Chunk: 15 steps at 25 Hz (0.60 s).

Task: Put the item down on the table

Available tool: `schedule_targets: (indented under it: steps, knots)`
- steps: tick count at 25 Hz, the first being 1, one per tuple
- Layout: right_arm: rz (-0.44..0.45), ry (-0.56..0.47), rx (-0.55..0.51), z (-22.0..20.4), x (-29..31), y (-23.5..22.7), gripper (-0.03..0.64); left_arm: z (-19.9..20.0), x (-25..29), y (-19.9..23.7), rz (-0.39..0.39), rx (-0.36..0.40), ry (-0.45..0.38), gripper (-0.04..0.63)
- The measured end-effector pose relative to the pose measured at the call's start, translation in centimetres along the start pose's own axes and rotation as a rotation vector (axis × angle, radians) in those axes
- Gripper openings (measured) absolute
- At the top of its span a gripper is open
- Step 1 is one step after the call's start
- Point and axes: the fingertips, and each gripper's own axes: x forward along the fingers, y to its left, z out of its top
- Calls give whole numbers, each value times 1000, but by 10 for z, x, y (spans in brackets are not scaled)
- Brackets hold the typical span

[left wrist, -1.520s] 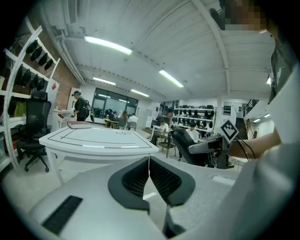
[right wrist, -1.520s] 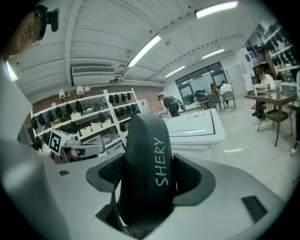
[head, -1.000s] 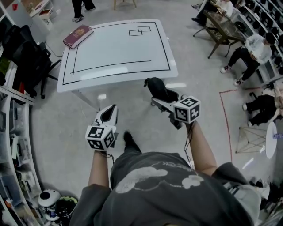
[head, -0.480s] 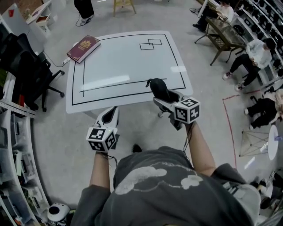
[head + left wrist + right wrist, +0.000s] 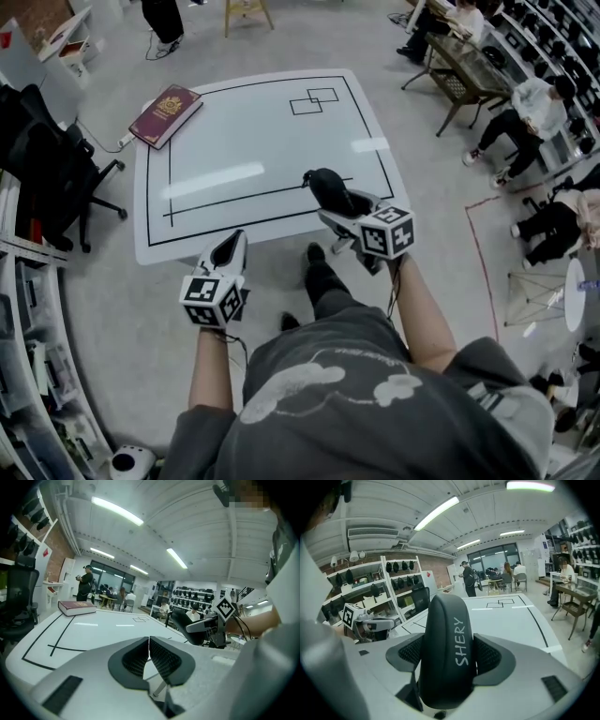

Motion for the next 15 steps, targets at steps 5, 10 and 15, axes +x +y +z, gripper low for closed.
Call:
schedule_targets:
  steps: [5, 10, 15]
  knots:
    - [13, 11, -39, 18, 28, -23, 319, 10, 22, 16, 27, -1, -2, 6]
    - [29, 39, -83, 40, 59, -67, 319, 22, 62, 35, 62, 2, 22, 6]
    - [59, 73, -136, 66, 89, -115, 319, 44, 111, 49, 88, 13, 46, 6]
